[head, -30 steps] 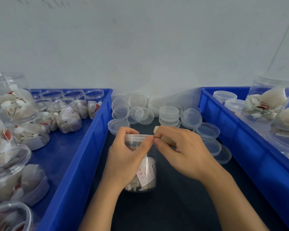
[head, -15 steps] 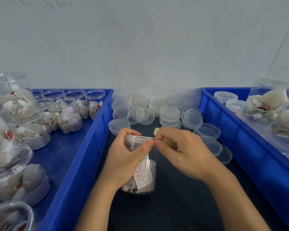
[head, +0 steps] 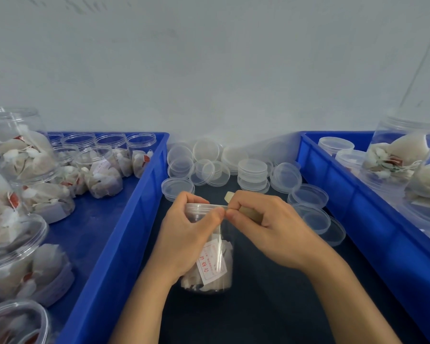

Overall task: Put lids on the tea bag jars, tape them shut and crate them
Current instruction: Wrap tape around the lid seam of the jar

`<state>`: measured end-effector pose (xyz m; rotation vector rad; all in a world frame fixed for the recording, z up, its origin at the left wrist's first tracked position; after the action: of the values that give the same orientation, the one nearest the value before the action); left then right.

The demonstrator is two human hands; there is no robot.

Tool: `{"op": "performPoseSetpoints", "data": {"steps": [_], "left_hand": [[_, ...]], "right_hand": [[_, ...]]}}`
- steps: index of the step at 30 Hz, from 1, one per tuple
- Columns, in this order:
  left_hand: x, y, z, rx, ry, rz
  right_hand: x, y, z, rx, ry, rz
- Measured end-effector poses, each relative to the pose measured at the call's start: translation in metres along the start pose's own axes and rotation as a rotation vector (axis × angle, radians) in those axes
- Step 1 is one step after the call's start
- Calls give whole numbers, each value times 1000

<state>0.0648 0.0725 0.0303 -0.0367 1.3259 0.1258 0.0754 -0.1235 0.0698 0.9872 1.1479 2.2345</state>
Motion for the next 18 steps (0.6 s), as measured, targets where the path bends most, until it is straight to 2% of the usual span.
{"op": "performPoseSetpoints", "data": {"steps": [9, 18], "left_hand": [[0, -5, -2, 41, -37, 45], [0, -5, -3, -1, -22, 45]], "right_hand": [[5, 16, -3, 52, -38, -147], [13, 28, 1, 112, -84, -327]]}}
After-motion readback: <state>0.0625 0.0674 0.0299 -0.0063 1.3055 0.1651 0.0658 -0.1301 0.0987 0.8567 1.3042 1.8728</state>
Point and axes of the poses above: each hand's wrist, its own z-axis towards the middle knuckle, its own y-axis out of the back of the hand, x = y × z, the point moved 2 cm from there along z, towards the middle knuckle, and after that the axes turned 9 degrees about -z, right-handed, at the moved point
